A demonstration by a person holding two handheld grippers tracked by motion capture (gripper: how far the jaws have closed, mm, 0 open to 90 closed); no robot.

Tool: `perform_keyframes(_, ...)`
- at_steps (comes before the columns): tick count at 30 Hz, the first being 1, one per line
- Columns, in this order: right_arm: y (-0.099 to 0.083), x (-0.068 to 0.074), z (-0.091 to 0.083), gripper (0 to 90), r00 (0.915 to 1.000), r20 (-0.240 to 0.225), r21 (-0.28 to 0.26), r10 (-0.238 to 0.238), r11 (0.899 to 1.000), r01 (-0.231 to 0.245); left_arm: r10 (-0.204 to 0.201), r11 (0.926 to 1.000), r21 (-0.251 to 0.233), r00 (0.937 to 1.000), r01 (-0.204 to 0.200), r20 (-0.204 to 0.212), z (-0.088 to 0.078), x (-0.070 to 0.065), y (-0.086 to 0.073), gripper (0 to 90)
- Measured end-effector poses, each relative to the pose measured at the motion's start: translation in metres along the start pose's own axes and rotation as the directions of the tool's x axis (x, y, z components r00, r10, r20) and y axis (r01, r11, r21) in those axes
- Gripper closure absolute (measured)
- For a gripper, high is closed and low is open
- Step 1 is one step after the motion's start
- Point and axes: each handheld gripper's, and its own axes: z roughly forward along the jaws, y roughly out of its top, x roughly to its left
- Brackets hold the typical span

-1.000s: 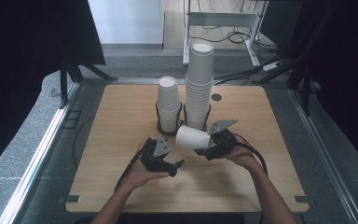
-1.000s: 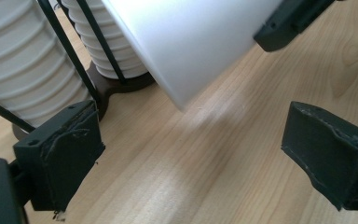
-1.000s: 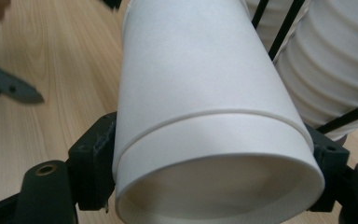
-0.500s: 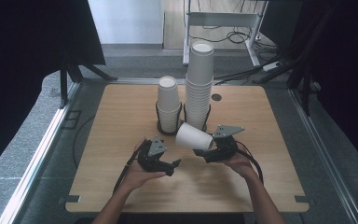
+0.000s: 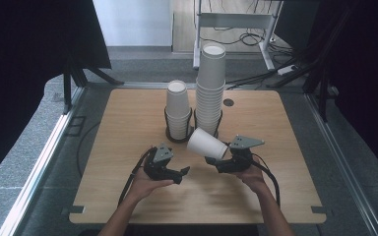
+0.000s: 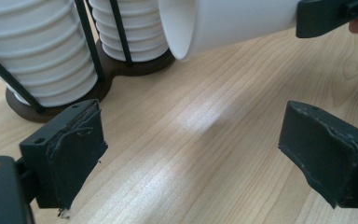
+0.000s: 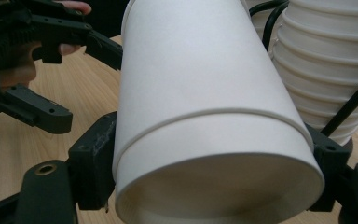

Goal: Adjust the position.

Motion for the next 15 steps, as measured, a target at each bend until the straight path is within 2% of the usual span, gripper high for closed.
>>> perform_keyframes(1, 0.0, 0.001, 0.0, 21.8, 1.0, -0.005, -0.006, 0.003, 1.0, -0.003, -0.006, 1.0, -0.006, 1.0, 0.006, 0.005, -0.001, 0.0, 0.0, 7.4)
perform_keyframes(3, -0.001, 0.002, 0.0, 21.8, 1.0, -0.008, -0.019, 0.005, 1.0, -0.005, 0.006, 1.0, -0.005, 0.9998, -0.006, -0.017, -0.002, -0.001, 0.001, 7.6)
perform_keyframes(6, -0.005, 0.004, 0.0, 21.8, 0.9999, -0.003, -0.042, 0.01, 0.999, -0.01, -0.004, 1.0, -0.006, 0.9999, 0.004, -0.011, -0.003, 0.0, 0.0, 7.6)
perform_keyframes(9, -0.008, 0.004, 0.0, 21.7, 0.9999, 0.003, -0.035, 0.01, 0.999, -0.01, -0.015, 0.9999, -0.007, 0.9999, 0.015, -0.005, -0.002, 0.001, -0.001, 7.7)
perform_keyframes(11, -0.012, 0.004, 0.0, 21.7, 0.9997, -0.009, -0.05, 0.021, 0.999, -0.022, -0.019, 0.9998, -0.008, 0.9998, 0.019, 0.001, -0.001, 0.002, -0.002, 8.3)
perform_keyframes(15, -0.014, 0.005, 0.0, 21.7, 0.9995, 0.001, -0.056, 0.032, 0.998, -0.031, -0.03, 0.9995, -0.002, 0.9995, 0.03, 0.006, 0.001, 0.002, -0.005, 8.6)
